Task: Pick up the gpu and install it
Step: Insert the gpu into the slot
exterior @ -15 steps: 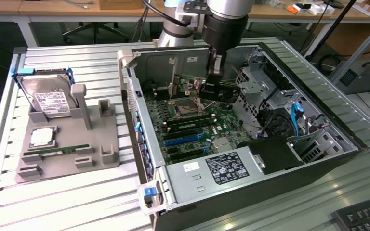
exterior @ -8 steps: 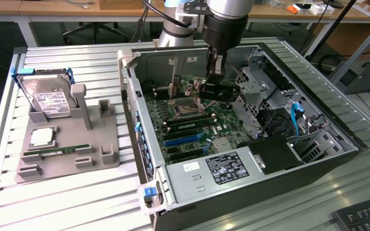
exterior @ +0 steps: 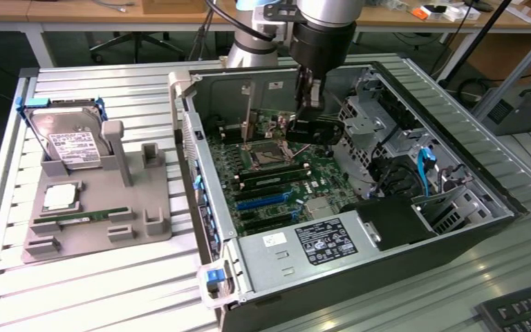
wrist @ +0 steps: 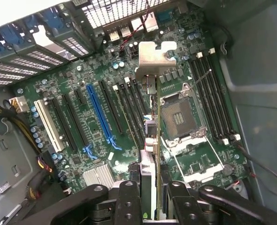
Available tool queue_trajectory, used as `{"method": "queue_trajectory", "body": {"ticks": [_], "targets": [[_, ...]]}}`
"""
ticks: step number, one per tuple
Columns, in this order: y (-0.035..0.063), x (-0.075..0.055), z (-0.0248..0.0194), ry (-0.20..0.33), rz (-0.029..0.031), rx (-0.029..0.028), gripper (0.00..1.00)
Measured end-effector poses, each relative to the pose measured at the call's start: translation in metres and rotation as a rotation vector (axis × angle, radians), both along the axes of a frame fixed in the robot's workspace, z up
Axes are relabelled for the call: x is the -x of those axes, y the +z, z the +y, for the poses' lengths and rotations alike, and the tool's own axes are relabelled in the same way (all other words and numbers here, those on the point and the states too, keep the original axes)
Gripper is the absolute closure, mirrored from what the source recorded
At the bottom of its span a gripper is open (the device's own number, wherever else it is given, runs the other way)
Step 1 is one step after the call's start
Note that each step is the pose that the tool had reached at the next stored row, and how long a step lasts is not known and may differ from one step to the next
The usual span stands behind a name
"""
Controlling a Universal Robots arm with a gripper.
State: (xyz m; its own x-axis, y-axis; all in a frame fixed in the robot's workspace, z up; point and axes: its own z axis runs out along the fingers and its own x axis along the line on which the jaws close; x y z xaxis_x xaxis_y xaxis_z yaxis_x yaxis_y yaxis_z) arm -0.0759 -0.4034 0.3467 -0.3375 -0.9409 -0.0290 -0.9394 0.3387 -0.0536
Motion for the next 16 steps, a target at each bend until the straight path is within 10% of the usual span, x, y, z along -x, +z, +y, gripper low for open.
{"method": "queue_trajectory", "body": {"ticks": [16], "targets": [[0.0000,0.0000,0.0000,0.084,-0.0001,0.0000,0.73]]}}
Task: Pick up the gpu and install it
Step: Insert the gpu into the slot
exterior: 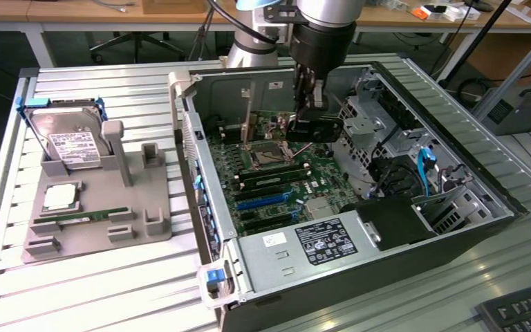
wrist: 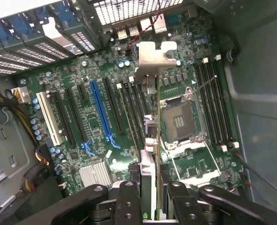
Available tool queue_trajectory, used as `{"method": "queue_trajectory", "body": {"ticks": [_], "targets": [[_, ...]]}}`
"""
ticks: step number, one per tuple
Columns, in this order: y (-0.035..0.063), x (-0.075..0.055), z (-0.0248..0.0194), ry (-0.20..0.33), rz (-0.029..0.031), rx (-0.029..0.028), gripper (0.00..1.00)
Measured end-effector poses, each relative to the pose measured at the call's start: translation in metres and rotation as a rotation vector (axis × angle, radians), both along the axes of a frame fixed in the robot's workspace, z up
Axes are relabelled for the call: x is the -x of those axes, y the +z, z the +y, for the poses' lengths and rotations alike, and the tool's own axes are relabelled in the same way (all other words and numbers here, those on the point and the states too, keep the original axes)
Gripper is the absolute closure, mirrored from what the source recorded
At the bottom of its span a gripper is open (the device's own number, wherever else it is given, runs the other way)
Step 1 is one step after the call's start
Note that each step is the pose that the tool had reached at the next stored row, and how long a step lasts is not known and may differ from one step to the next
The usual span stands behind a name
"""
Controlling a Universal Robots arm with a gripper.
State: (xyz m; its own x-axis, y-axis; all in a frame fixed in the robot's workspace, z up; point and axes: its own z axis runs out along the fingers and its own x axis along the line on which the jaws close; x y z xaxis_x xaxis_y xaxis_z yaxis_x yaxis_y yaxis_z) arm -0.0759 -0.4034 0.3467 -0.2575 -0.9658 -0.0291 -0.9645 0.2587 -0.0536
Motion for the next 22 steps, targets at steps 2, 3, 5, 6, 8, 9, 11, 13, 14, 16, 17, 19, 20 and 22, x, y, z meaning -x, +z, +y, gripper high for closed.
{"method": "queue_trajectory", "body": {"ticks": [2,3,5,6,8,9,11,13,14,16,17,19,20,22], "targets": [[0.0000,0.0000,0.0000,0.009,0.0000,0.0000,0.73],[0.0000,0.0000,0.0000,0.014,0.0000,0.0000,0.73],[0.0000,0.0000,0.0000,0.022,0.0000,0.0000,0.73],[0.0000,0.0000,0.0000,0.028,0.0001,0.0000,0.73],[0.0000,0.0000,0.0000,0.038,0.0000,0.0000,0.73],[0.0000,0.0000,0.0000,0.042,0.0000,0.0000,0.73],[-0.0001,0.0000,0.0000,0.050,0.0000,0.0000,0.73],[0.0000,0.0000,0.0000,0.058,0.0001,0.0001,0.73],[-0.0001,0.0000,0.0000,0.064,0.0001,0.0000,0.73],[-0.0001,0.0000,0.0000,0.074,0.0000,0.0000,0.73],[-0.0001,0.0000,0.0000,0.078,0.0000,0.0000,0.73],[-0.0001,0.0000,0.0000,0.086,0.0000,0.0001,0.73],[-0.0001,0.0000,0.0000,0.090,0.0000,0.0000,0.73],[-0.0001,0.0000,0.0000,0.102,0.0000,0.0000,0.73]]}}
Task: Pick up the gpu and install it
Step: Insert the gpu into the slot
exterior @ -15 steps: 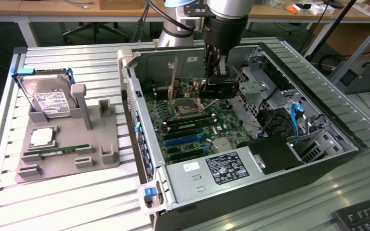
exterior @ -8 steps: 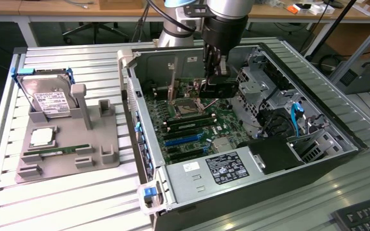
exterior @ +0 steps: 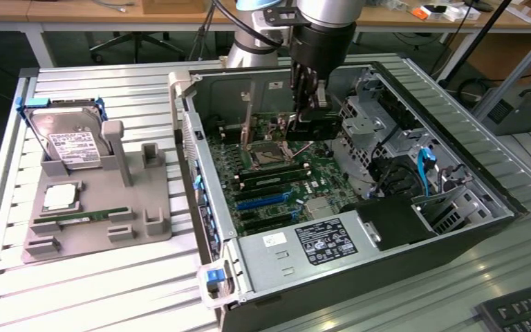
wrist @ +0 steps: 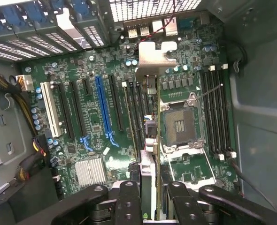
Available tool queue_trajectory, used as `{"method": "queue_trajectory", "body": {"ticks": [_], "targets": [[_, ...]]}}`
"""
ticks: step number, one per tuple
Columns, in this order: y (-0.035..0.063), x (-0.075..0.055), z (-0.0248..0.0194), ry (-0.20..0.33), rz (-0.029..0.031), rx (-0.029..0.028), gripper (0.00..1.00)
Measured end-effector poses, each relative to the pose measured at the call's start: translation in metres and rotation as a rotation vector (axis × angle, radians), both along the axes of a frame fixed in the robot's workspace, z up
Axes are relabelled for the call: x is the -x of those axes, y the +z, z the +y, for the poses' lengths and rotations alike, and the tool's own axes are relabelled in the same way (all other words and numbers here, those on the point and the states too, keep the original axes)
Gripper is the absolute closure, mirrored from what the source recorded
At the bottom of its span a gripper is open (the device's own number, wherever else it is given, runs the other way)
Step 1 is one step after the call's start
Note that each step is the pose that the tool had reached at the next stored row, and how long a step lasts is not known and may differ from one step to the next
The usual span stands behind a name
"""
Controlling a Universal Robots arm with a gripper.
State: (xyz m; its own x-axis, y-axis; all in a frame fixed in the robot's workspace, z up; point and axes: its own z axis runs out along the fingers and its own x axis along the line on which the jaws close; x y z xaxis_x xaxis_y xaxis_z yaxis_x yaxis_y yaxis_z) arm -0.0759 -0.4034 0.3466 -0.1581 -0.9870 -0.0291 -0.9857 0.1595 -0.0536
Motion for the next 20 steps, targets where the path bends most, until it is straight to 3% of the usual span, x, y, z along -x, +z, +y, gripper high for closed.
{"method": "queue_trajectory", "body": {"ticks": [20], "targets": [[-0.0002,0.0000,0.0000,0.108,0.0000,0.0003,0.73]]}}
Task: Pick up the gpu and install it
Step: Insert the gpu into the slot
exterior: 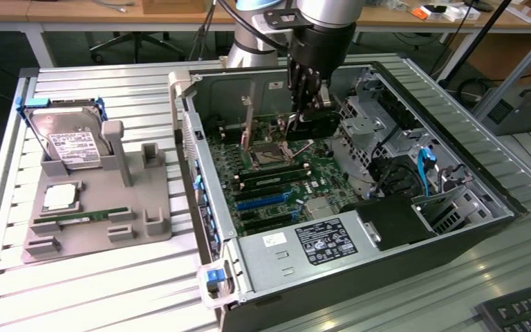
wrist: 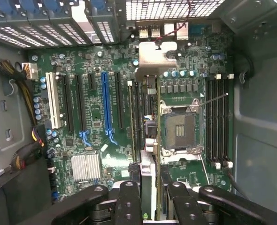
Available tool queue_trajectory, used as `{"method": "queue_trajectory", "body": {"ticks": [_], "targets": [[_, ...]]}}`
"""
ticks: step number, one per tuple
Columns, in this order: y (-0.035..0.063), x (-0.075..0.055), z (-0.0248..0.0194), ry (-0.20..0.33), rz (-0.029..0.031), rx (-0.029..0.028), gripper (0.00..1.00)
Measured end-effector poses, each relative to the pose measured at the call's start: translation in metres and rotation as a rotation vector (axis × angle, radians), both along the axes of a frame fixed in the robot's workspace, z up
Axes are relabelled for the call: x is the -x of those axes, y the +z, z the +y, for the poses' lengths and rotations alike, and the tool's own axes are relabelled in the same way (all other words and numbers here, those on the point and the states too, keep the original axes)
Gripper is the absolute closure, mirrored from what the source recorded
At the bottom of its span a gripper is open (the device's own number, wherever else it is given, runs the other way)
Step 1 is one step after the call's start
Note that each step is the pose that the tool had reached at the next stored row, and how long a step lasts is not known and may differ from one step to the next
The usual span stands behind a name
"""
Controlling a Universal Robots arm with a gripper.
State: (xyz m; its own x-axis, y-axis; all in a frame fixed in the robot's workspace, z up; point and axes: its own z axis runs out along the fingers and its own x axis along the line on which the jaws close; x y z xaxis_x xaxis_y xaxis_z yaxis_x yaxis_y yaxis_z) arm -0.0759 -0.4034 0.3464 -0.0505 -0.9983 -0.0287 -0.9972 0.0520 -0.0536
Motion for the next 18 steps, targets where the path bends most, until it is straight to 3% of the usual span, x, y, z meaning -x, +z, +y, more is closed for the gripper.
{"method": "queue_trajectory", "body": {"ticks": [18], "targets": [[0.0000,0.0000,-0.0001,0.098,0.0000,0.0001,0.73]]}}
